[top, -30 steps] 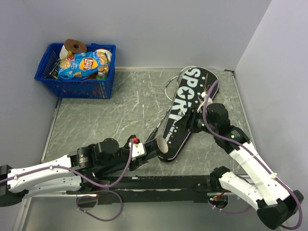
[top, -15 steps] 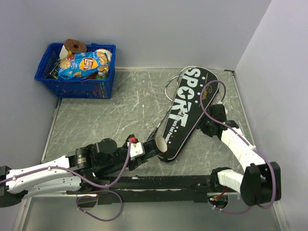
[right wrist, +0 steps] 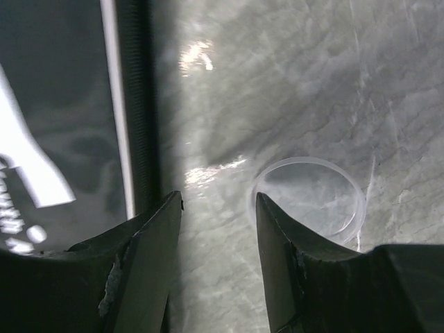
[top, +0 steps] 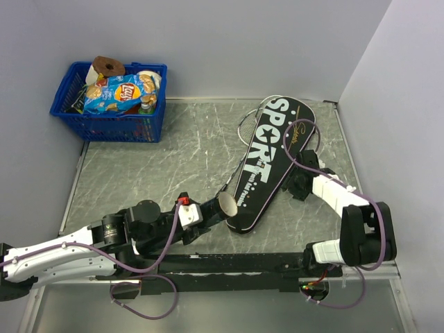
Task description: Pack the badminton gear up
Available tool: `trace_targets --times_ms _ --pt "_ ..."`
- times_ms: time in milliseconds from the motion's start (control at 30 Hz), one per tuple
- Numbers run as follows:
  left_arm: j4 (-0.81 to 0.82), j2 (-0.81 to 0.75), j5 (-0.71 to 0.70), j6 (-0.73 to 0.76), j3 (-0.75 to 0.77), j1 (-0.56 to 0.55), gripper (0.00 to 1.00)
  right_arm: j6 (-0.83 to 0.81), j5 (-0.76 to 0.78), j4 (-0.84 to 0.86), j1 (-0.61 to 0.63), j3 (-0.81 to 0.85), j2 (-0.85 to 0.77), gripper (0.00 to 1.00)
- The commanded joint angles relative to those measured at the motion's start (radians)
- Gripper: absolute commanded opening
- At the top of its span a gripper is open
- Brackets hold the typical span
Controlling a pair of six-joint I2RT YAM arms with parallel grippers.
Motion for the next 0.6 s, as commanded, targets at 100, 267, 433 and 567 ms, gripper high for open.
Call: trace_targets --times_ms 100,267,433,567 --pt "0.037 -0.019 -0.005 -0.017 0.047 -0.003 0.01 0.015 0.046 0.022 -0.007 0.002 0.055 0.52" --pt "0.034 -0.014 -0.004 -0.015 0.047 -0.003 0.01 0.011 0.044 0.038 -0.009 -0.003 0.080 0.45" --pt "0.033 -0.013 -0.004 -0.017 0.047 -0.003 0.01 0.002 0.035 0.050 -0.009 -0.009 0.101 0.33" --pt "0.031 -0.011 -0.004 -0.014 0.047 -0.003 0.01 -0.003 0.034 0.056 -0.009 -0.016 0.107 0.27"
